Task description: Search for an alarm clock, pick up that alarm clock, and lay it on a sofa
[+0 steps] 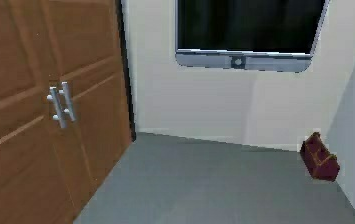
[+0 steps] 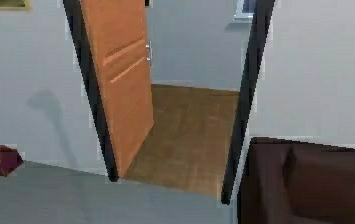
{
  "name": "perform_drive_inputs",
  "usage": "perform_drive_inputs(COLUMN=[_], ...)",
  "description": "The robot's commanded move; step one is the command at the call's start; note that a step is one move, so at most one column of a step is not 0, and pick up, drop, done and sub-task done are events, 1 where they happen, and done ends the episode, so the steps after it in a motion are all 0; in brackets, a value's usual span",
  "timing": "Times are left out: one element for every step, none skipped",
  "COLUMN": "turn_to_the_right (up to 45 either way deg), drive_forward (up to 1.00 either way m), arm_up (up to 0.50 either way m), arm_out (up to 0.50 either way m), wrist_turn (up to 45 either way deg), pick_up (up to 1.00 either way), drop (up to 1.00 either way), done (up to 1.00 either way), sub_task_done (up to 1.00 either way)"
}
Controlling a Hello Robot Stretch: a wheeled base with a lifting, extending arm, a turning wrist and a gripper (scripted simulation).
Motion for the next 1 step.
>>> perform_drive_inputs(turn_to_the_right=[-30.0], drive_forward=[0.00], arm_up=[0.00], arm_out=[0.00], wrist_turn=[0.0], pick_up=[0.00], drop=[0.00], done=[0.00], sub_task_done=[0.00])
